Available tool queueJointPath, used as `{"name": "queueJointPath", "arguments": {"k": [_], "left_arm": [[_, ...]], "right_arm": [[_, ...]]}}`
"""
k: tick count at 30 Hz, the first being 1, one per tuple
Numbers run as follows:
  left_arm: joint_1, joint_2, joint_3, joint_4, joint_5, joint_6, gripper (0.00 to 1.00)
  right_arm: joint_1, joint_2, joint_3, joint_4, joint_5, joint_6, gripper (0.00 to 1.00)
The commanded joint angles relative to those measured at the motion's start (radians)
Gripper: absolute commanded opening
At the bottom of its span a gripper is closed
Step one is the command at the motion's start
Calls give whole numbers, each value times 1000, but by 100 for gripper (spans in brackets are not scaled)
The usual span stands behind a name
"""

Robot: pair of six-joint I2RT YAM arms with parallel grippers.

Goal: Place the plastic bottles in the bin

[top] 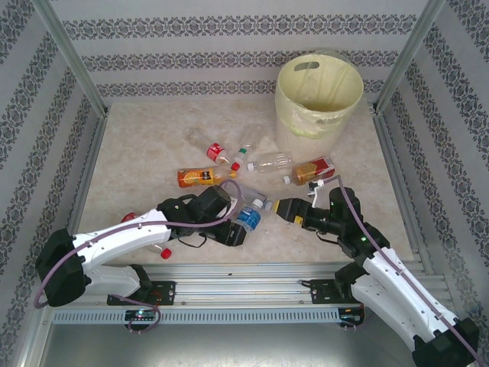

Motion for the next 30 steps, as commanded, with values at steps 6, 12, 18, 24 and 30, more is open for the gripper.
{"name": "queueJointPath", "arguments": {"k": [6,12,18,24,30], "left_arm": [[-16,-12,-62,285,43,-132,52],[-16,30,-80,462,108,-200,52],[-16,59,-84,533,149,-221,52],[-16,69,-96,551,165,-219,52],[-16,54,-100,535,156,-191,58]], "right_arm": [[31,65,-85,224,2,134,91],[77,133,-77,296,16,138,95],[123,210,-68,362,57,140,94],[141,249,-53,390,92,136,78],[139,208,-40,314,143,107,64]]}}
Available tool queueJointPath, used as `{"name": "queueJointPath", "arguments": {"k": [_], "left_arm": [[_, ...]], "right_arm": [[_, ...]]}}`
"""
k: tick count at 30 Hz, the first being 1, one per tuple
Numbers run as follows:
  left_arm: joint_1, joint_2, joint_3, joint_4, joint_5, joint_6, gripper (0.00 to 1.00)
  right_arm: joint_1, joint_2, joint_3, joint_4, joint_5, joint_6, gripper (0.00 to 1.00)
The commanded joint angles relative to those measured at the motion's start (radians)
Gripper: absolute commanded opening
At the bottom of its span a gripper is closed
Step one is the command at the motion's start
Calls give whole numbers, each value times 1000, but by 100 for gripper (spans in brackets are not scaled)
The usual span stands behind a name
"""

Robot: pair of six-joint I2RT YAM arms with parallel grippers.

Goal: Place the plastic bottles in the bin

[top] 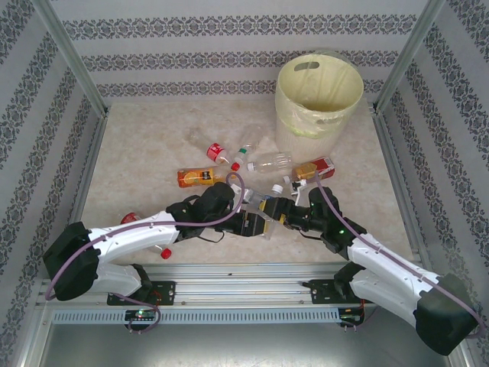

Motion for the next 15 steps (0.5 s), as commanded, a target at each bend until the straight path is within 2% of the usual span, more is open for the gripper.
{"name": "queueJointPath", "arguments": {"k": [1,5,6,12,15], "left_arm": [[-14,-18,-14,29,13,24,62],[-15,-52,4,37,-7,99,96],[-15,-60,13,37,-8,120,100],[-15,-96,98,36,-40,264,100],[-15,-119,102,96,-76,334,100]], "right_arm": [[7,-36,37,-31,56,-37,63],[-1,-80,63,-94,64,-67,62],[-4,-91,71,-109,64,-74,62],[-44,-162,169,-264,76,-193,62],[-67,-176,263,-367,95,-282,62]]}}
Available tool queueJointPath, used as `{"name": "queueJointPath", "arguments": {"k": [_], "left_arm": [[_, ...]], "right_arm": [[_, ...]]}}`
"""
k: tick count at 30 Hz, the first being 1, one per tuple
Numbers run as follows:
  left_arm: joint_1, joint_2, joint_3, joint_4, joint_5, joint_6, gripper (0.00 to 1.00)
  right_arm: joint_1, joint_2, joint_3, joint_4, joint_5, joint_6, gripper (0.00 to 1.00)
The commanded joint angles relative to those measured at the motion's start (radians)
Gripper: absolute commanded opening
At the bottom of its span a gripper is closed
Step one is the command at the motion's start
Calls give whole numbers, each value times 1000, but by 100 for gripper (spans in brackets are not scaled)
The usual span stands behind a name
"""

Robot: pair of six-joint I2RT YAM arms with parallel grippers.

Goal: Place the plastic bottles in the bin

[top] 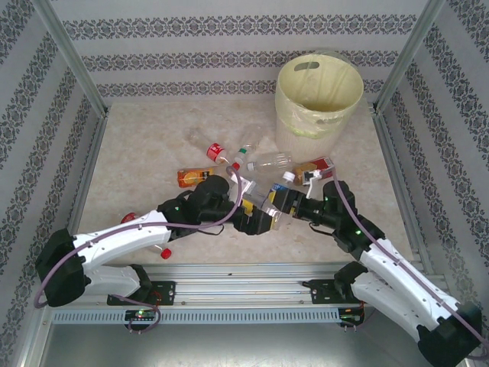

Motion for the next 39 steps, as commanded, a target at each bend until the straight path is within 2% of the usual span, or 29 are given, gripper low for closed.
{"name": "queueJointPath", "arguments": {"k": [1,7,10,13,18,21,34,39], "left_arm": [[-11,-50,20,105,-67,136,100],[-11,-101,-81,402,-173,222,100],[-11,-98,-83,494,-168,254,100],[-9,-89,-49,470,-162,301,100],[-8,-97,-36,434,-162,401,100],[-8,-105,-34,405,-167,448,100],[-8,-112,-69,427,-177,454,100],[-8,-118,-69,412,-210,495,100]], "right_arm": [[-23,-23,120,-132,39,-142,63],[-46,29,316,-255,86,-305,63],[-54,80,421,-296,124,-388,63],[-73,138,522,-321,168,-456,63],[-102,237,677,-359,359,-572,63],[-139,299,757,-349,413,-623,63],[-324,569,1028,-228,446,-722,63],[-362,711,1140,-234,446,-745,64]]}}
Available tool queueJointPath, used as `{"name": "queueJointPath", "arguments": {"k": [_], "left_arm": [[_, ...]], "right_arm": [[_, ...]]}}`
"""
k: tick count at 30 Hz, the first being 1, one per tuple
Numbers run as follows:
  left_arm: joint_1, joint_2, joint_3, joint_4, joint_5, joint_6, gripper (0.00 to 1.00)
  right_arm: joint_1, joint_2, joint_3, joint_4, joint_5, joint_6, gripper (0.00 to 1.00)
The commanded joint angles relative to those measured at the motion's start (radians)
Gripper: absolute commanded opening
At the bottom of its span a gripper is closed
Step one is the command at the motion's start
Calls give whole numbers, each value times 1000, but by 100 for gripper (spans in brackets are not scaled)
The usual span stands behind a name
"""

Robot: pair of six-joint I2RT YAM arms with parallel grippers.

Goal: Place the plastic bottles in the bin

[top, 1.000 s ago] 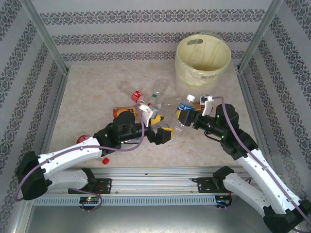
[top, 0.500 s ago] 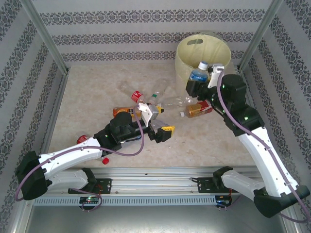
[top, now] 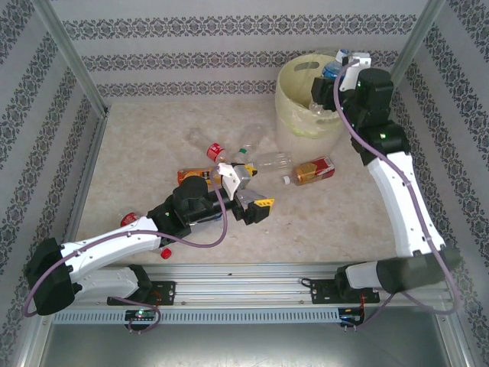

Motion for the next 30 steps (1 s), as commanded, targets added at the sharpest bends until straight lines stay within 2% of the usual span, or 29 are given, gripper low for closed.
{"name": "queueJointPath", "arguments": {"k": [1,15,24,30], "left_arm": [[-8,-31,0,19,-35,56,100],[-8,-62,-20,9,-168,135,100],[-8,-67,-20,2,-188,134,100],[-8,-54,-15,-14,-186,137,100]], "right_arm": [[-17,75,77,30,19,-40,64],[-32,471,446,-228,-11,-56,66],[-45,583,497,-351,-98,-41,69],[-63,598,503,-380,-210,8,79]]}}
